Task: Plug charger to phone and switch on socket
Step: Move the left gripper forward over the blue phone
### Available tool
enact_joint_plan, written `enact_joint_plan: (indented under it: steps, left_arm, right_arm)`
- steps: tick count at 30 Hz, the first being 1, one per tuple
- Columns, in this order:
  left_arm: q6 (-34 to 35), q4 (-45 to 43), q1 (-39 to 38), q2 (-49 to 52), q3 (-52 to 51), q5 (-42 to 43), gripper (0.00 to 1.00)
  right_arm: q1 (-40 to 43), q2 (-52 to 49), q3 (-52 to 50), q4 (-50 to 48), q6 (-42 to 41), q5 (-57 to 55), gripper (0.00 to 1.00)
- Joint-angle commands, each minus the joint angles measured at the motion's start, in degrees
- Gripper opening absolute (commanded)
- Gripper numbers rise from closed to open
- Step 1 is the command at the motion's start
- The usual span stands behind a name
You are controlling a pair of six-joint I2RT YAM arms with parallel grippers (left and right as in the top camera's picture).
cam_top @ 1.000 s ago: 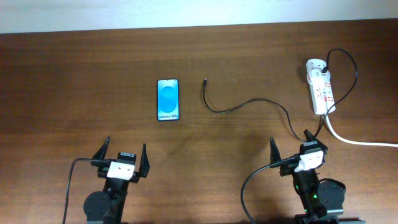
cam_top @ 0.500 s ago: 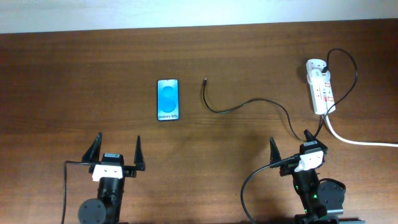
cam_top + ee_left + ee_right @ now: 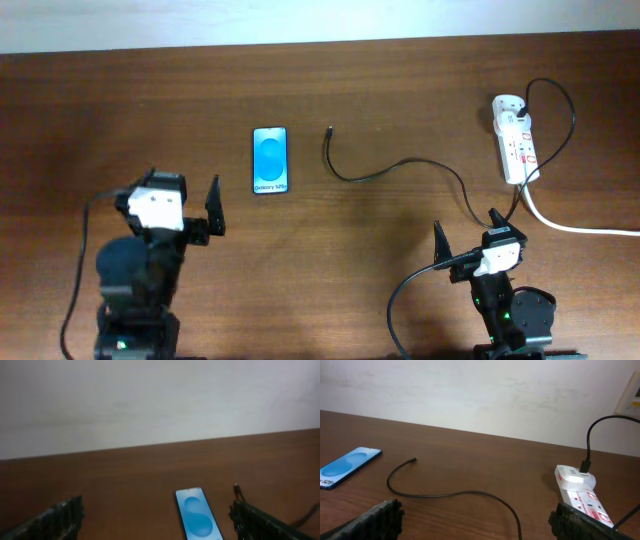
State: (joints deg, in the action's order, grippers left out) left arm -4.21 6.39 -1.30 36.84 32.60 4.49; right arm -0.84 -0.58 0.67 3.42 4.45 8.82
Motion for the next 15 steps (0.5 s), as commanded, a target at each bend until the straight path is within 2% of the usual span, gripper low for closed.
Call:
enact_joint_plan:
  steps: [1,10,15]
  left_arm:
    - [0.55,4.81,0.35,6.64,8.76,2.49,1.0]
    - [0.5,32.61,0.35,31.61,42.21,12.17,0.99]
    - [0.52,41.2,0.35,34.64,44.96,12.26,0.99]
  right_arm:
    - [-0.37,0.37,-0.35,0.26,-0.63,-0.48,0.98]
    - [-0.37,0.37,-0.35,0.26,-0.66,-0.48,0.98]
    - [-0.37,0.37,-0.35,0.26,-0.66,-0.48,0.98]
